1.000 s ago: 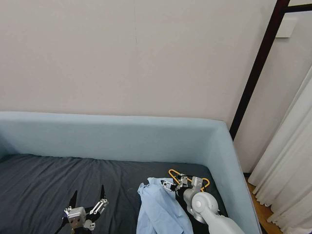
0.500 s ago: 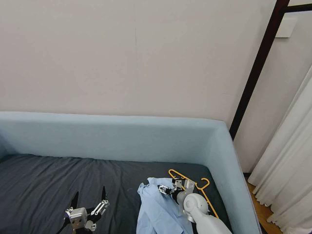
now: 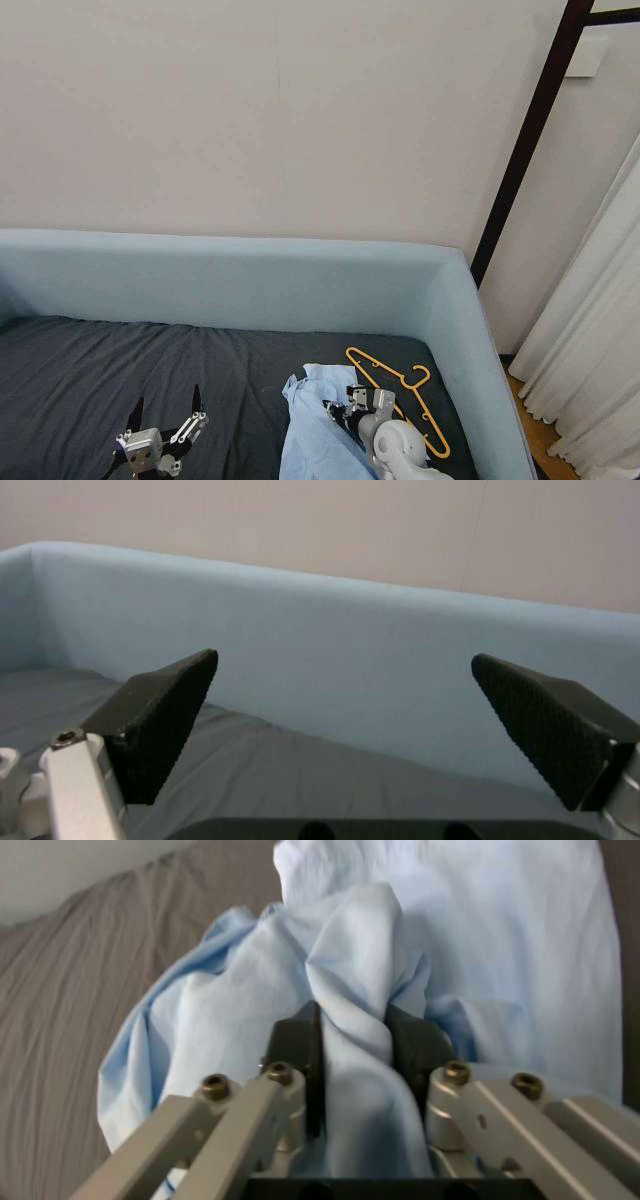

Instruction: Pick up the clothes from the sofa and hang them on the clothes hanger.

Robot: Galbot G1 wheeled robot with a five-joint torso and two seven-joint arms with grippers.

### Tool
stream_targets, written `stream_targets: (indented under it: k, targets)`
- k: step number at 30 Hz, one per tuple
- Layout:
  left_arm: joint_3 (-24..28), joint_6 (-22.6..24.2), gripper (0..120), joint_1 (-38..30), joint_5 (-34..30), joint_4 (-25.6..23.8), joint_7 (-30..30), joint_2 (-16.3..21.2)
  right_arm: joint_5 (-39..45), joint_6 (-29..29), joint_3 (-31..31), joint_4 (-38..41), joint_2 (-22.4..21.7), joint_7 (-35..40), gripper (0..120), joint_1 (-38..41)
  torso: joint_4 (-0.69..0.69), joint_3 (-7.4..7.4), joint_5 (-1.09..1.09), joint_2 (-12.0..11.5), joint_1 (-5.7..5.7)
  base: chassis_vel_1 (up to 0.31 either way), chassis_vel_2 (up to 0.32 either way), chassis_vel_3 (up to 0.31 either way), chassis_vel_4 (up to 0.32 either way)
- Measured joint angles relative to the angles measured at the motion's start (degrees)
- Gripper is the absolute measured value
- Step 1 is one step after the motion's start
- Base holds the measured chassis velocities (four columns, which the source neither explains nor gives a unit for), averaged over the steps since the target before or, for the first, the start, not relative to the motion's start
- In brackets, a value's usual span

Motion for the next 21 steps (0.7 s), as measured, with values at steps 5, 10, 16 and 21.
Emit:
stream_targets:
  k: [5,10,16,21]
  targets:
    - [0.0,0.0,100,0.0,0.0,-0.2,-0.4,0.0,-0.1,2.1,0.0,1.4,-0.7,-0.4,0,-0.6,0.0,0.0,0.0,0.0,0.0,0.0,0.0,0.0,0.0]
    - [0.3,0.0,100,-0.5,-0.1,0.2,-0.7,0.0,0.0,4.0,0.1,2.4,-1.3,-1.2,0,-1.2,0.0,0.01,0.0,0.0,0.0,0.0,0.0,0.0,0.0]
    - [0.5,0.0,100,-1.5,-0.6,1.2,-1.0,0.4,3.8,17.6,0.2,5.0,-2.8,-8.8,0,-1.5,0.0,0.01,0.0,0.0,0.0,0.0,0.0,0.0,0.0]
    - [1.0,0.0,100,-2.1,-0.7,1.5,-1.0,0.3,8.9,27.4,0.1,7.8,-5.1,-17.2,0,-1.0,0.0,0.01,0.0,0.0,0.0,0.0,0.0,0.0,0.0]
